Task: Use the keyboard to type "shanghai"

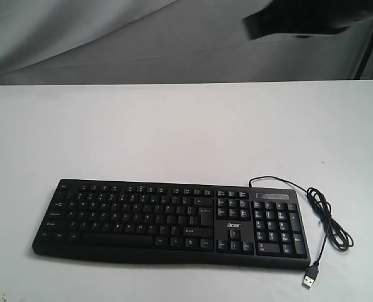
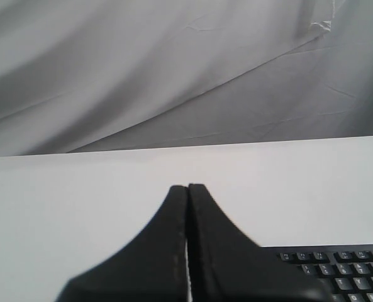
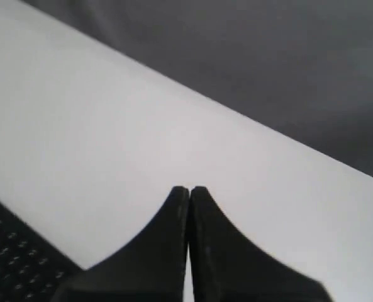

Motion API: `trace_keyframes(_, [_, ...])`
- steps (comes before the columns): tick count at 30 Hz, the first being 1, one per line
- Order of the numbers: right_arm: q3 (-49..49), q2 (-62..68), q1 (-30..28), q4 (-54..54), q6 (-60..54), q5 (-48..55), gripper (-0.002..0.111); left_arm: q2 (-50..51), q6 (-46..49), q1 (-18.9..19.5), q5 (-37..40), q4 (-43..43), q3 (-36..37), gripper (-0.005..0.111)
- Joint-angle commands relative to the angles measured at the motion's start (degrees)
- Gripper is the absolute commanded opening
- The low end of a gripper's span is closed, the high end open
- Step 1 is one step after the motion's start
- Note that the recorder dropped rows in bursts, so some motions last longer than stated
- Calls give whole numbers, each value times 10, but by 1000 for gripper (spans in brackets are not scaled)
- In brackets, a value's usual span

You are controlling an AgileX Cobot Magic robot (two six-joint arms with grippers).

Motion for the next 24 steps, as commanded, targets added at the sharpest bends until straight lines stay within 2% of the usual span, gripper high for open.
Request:
trace_keyframes(1, [101,-147,-121,-12,23,-37,0,-1,-2,-4,-3,0,1,0])
trace_keyframes(4, [179,-249,-215,-17,23,-57,0,-1,-2,-4,-3,0,1,0])
trace_keyframes(10, [337,-401,-330,-26,26,-124,0,-1,-2,-4,-3,0,1,0])
trace_keyframes(17, [533,-542,-377,-19,28,-265,0,-1,-2,-4,-3,0,1,0])
trace_keyframes(24, [630,-617,-381,-18,71,-278,0,-1,-2,-4,-3,0,1,0])
